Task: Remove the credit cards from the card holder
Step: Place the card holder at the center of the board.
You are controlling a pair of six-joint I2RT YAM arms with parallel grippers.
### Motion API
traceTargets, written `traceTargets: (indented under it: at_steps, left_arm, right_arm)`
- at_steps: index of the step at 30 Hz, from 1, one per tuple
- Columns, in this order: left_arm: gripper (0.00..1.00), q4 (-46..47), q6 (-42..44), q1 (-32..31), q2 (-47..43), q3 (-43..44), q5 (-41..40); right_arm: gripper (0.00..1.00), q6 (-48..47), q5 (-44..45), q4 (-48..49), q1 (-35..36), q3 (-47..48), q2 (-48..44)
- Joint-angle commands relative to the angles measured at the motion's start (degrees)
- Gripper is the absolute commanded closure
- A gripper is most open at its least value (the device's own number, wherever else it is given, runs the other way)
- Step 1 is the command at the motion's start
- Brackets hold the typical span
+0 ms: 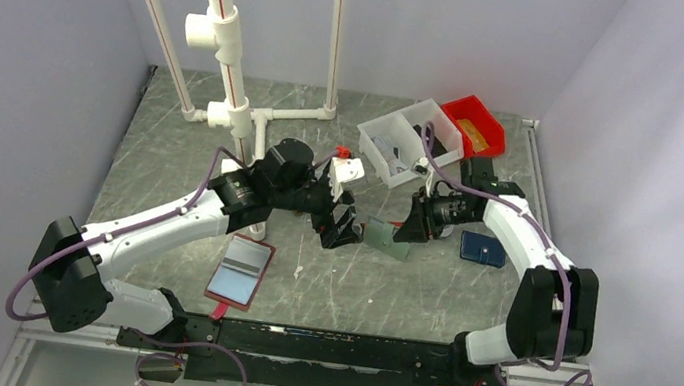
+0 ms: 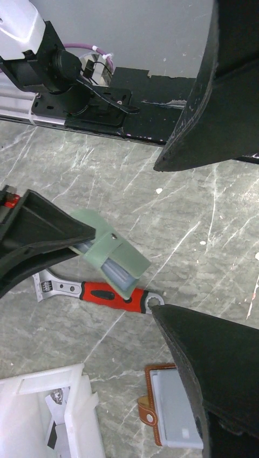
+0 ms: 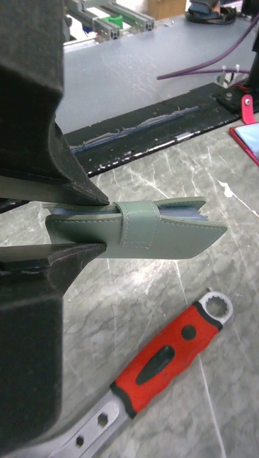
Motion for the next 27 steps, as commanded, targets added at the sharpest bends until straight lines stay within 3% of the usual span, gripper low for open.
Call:
traceTargets:
  at_steps: [1,15,22,27]
  left_arm:
    - [0.02,1.89,1.73,0.27,-0.16,-0.84,1.23]
    - [0.02,0.94,1.3,0.27,1.26,0.04,2.34]
    - [0.02,0.04,0.48,0.12,2.61,0.91,3.59]
    - [0.02,-1.21,-0.33,0.07,3.86,2.01,3.82]
  right_arm:
    - [1.0,1.42,-5.58,4.87,1.91,-2.37,2.75]
    - [0.97,6.14,5.6,10.46,1.53,-3.45,8.2]
    - [0.49,4.2,7.38,9.34,0.84,-3.49,6.69]
    - [0.31,2.39,9.95,9.19,0.35,-3.61,3.46]
